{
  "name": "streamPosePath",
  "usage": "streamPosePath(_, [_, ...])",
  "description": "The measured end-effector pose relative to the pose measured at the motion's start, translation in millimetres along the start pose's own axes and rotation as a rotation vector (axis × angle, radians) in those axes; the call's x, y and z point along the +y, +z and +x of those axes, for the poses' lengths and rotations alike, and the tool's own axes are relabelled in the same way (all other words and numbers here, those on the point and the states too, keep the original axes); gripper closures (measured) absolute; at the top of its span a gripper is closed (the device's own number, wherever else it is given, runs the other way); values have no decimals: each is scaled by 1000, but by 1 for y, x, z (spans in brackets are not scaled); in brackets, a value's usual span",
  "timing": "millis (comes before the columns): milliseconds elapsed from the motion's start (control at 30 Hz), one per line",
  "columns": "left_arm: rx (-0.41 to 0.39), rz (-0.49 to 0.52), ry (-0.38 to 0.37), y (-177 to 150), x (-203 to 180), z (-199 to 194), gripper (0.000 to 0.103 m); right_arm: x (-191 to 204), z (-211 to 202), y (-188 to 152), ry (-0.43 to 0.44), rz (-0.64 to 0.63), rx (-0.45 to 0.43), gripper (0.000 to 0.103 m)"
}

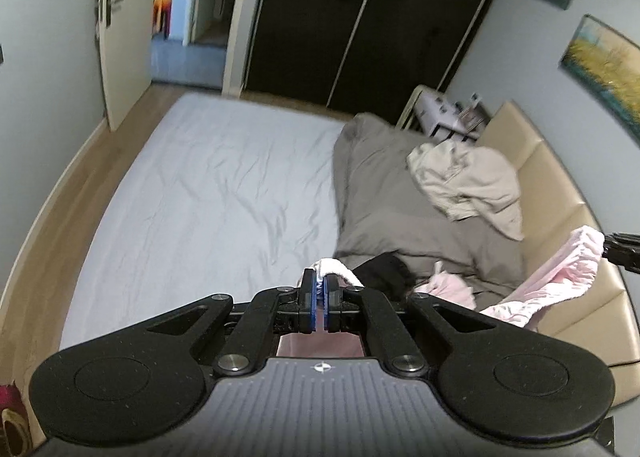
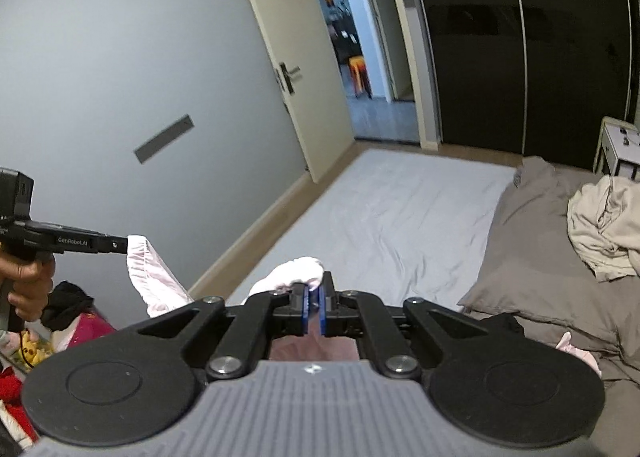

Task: Fold clothes
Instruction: 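Hold the pink garment raised by both cuffs, grippers spread apart, then lower the pink garment flat onto the bed with both grippers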

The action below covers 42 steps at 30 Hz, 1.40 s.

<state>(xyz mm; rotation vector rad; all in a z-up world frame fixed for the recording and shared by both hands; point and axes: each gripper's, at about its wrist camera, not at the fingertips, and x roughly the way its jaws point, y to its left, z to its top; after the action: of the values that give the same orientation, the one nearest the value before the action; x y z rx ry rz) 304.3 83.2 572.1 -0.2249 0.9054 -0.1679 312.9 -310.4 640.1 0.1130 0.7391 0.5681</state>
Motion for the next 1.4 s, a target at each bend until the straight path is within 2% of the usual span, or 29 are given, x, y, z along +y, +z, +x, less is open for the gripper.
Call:
streamPosePath(200, [12, -39, 25, 79, 34, 56, 102, -7, 90, 46, -79, 22, 31, 97])
streamPosePath(267, [11, -54, 31, 104, 42, 67, 102, -10, 120, 61, -105, 29, 42, 97])
streamPosePath(367, [-19, -80, 48, 144, 54, 74, 102, -7, 150, 101, -149, 4, 19, 97])
streamPosePath(500, [-142, -105, 63, 192, 61, 59, 102, 4, 169, 158, -196, -52, -74, 97])
streamPosePath(633, [-306, -99, 56, 229, 61, 22, 102, 19, 161, 208, -186, -64, -217, 97])
streamPosePath(800, [-436, -70, 50, 252, 54, -12, 102, 19, 152, 197, -153, -68, -242, 97])
streamPosePath(933, [-452, -34, 63, 240, 50, -12, 102, 17, 146, 186, -126, -71, -256, 97])
streamPosePath(1167, [-402, -13, 78, 172, 43, 4, 102, 14, 134, 166, -79, -77, -281, 97])
streamPosePath(1300, [-368, -33, 117, 99, 40, 13, 101, 3, 139, 94, -46, -87, -213, 97])
streamPosePath(1400, [-326, -92, 136, 30, 40, 29, 101, -9, 147, 32, -18, -79, -158, 97])
